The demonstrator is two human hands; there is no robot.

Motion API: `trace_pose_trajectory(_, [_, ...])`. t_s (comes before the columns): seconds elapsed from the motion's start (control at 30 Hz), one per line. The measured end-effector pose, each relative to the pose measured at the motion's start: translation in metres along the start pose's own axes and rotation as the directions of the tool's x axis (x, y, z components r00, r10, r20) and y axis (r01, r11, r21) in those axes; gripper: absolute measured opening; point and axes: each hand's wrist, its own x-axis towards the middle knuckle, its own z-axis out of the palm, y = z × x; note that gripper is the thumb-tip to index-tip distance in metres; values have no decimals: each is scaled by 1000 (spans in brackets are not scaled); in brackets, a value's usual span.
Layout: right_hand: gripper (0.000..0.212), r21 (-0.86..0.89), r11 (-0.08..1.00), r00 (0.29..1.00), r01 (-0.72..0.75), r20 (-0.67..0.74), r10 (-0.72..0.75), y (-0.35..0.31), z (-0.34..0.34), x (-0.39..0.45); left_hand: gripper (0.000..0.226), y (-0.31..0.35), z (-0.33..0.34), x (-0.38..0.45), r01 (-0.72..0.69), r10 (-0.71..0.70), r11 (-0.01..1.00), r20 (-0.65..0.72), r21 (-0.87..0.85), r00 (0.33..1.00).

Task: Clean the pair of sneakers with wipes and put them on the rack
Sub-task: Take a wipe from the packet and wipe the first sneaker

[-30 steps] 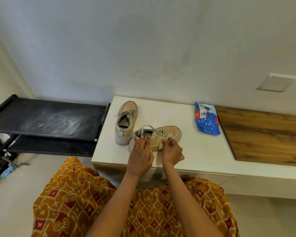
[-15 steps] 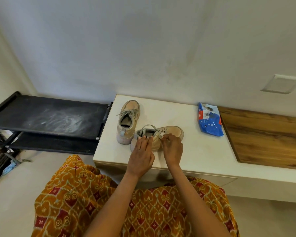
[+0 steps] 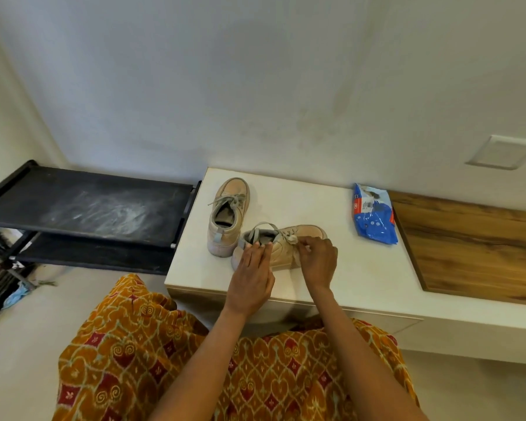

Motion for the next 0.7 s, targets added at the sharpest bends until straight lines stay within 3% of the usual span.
trace_pose_trajectory(0.1, [13, 45, 993, 992, 110, -66, -107, -17, 4, -16, 49, 0, 1, -1, -3, 3, 1000, -18, -30, 1000])
trace_pose_trajectory(0.27, [13, -284, 941, 978, 184, -41, -204, 22, 1, -14, 48, -3, 1, 1, -20, 19, 1000, -14, -17, 1000])
trace_pose_trajectory(0.33, [10, -292, 948, 990, 124, -33, -140, 28, -6, -5, 48, -3, 2, 1, -9, 8, 1000, -21, -28, 1000])
trace_pose_trajectory(0.43, [13, -130, 991, 997, -15, -79, 5, 12, -10, 3, 47, -2, 4, 0, 1, -2, 999, -24, -53, 1000])
trace_pose_trajectory(0.5, [11, -98, 990, 991, 102, -79, -110, -3, -4, -1, 47, -3, 4, 0, -7, 6, 999, -32, -51, 999])
trace_pose_trajectory(0.57, [12, -208, 944, 962, 258, -31, -270, -1, 4, -8, 47, -4, 4, 1, -18, 16, 999, -35, -44, 999])
trace_pose_trajectory(0.6, [12, -260, 926, 959, 274, 3, -282, 6, 5, -7, 48, -4, 3, 1, -21, 19, 999, -32, -40, 999])
trace_pose_trajectory(0.7, [12, -369, 922, 993, 119, 43, -112, 32, -3, 9, 48, -3, 1, 0, -24, 23, 999, -31, -28, 999])
